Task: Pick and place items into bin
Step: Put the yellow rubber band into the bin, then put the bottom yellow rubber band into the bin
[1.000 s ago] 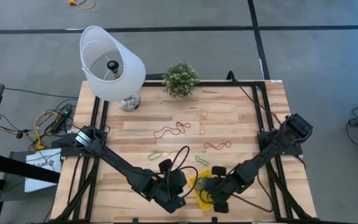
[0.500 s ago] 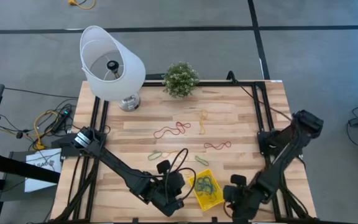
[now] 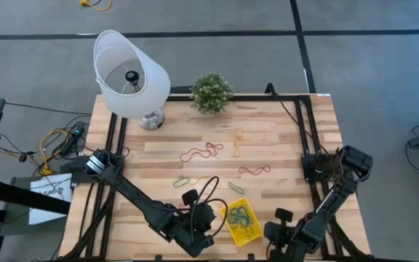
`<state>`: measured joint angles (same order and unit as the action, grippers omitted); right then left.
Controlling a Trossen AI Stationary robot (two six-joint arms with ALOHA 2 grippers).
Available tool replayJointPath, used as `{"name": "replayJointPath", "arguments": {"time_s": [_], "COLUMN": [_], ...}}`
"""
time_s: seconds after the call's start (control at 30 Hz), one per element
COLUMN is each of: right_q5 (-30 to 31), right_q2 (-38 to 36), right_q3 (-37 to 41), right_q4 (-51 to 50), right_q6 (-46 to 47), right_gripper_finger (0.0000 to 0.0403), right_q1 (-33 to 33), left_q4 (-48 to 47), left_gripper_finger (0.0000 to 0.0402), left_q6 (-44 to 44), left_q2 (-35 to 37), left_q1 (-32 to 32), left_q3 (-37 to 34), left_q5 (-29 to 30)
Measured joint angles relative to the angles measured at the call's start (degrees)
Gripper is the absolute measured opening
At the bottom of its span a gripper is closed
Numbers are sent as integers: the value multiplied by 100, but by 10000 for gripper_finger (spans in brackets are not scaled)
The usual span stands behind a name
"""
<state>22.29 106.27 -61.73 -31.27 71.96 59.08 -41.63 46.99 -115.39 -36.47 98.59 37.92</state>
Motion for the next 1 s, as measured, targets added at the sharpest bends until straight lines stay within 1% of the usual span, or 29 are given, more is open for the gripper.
{"name": "replayJointPath", "arguments": {"time_s": [0.13, 0.3, 0.37, 0.5, 0.6, 0.8, 1.0], "right_q5": [73, 160, 402, 1298, 1727, 1741, 1725], "right_q2": [-52, -392, -570, -991, -1191, -1293, -1225], "right_q3": [-22, -263, -377, -542, -542, -546, -540], "right_q4": [-2, -338, -428, -391, -310, -98, -128], "right_q6": [-167, -351, -576, -1080, -1429, -1696, -1698], "right_gripper_finger": [3, 1, 1, 1, 1, 1, 0], "right_q1": [-111, -76, -34, -51, -141, -215, -234], "left_q4": [2, 2, 2, 4, 16, -42, -521], "left_gripper_finger": [88, 88, 88, 88, 88, 88, 88], "left_q6": [67, 67, 67, 67, 74, 84, 211], "left_q2": [0, -1, -2, -2, -2, -2, -4], "left_q1": [1, 0, 0, 8, 13, 15, 150], "left_q3": [0, 0, 0, 0, 0, 0, -120], "left_q5": [5, 3, 3, 5, 5, -132, -132]}}
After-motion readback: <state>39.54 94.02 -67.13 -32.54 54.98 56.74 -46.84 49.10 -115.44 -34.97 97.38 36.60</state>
